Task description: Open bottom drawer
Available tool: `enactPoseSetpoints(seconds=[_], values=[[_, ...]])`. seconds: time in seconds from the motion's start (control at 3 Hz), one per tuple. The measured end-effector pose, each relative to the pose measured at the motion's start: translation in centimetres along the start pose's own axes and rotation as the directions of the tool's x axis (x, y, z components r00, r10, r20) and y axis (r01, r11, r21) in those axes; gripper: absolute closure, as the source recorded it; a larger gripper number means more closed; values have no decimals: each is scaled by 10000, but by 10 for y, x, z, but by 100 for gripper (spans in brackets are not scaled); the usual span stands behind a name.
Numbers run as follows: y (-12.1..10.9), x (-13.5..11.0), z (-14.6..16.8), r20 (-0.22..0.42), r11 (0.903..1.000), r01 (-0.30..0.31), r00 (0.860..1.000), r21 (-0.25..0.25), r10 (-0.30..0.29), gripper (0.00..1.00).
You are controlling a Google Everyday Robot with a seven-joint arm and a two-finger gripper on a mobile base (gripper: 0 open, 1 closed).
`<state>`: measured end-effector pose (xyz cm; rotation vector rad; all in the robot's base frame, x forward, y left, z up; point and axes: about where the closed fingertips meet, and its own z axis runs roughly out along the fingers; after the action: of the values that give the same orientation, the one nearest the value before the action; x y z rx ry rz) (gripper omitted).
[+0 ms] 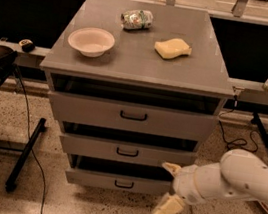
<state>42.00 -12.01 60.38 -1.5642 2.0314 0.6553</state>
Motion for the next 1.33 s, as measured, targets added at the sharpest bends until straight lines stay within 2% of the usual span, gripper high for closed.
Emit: enactPoseSetpoints(seconds=[0.33, 0.67, 1.0, 1.33], values=[[-22, 0, 91, 1452, 9991, 162, 9892, 394, -217, 0], [-30, 3, 94, 1498, 9976, -40, 9887, 698, -66, 0], [-38, 13, 111, 1291, 9989, -257, 9914, 394, 204, 0], [-48, 44, 153, 1480, 9974, 96, 9888, 721, -203, 0]])
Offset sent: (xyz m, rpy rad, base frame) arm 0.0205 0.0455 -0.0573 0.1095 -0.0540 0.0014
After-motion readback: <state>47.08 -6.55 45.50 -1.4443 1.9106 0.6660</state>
